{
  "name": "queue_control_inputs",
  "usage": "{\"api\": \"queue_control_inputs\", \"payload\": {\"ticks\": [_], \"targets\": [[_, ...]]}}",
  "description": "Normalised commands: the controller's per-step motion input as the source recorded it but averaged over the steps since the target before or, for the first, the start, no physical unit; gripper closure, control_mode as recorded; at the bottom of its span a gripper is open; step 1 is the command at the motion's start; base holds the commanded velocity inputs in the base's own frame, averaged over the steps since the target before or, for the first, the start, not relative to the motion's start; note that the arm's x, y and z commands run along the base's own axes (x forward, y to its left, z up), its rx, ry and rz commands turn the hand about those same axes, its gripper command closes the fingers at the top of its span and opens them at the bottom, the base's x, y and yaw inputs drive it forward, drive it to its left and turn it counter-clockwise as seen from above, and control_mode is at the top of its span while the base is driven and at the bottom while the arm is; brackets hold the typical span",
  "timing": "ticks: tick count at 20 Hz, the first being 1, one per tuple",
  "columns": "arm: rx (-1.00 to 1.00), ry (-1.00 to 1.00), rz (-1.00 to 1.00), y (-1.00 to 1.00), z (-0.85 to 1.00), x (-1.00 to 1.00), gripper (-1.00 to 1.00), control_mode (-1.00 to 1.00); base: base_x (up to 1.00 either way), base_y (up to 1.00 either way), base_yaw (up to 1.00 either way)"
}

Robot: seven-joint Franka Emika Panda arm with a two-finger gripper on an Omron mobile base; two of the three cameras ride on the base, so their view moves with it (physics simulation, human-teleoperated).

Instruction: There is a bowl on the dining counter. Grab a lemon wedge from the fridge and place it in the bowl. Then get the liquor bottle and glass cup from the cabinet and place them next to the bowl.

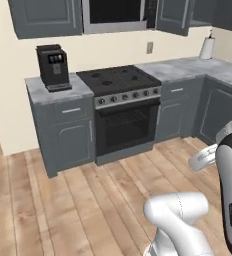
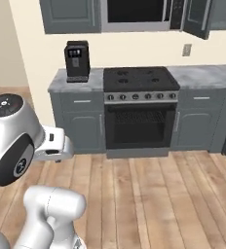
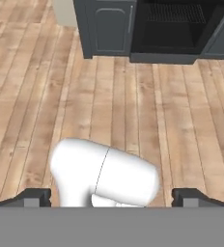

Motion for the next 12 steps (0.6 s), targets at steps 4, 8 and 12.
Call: {"api": "queue_control_inputs", "payload": {"ticks": [4,8,12], "targets": [[0.00,0.00,0.00,0.00,0.00,0.00,-1.00,1.00,0.85,-0.59,0.33],[0.00,0.00,0.00,0.00,0.00,0.00,-1.00,1.00,0.79,-0.69,0.23],[0.00,0.00,0.00,0.00,0.00,0.00,-1.00,1.00,0.74,-0.73,0.13]]}}
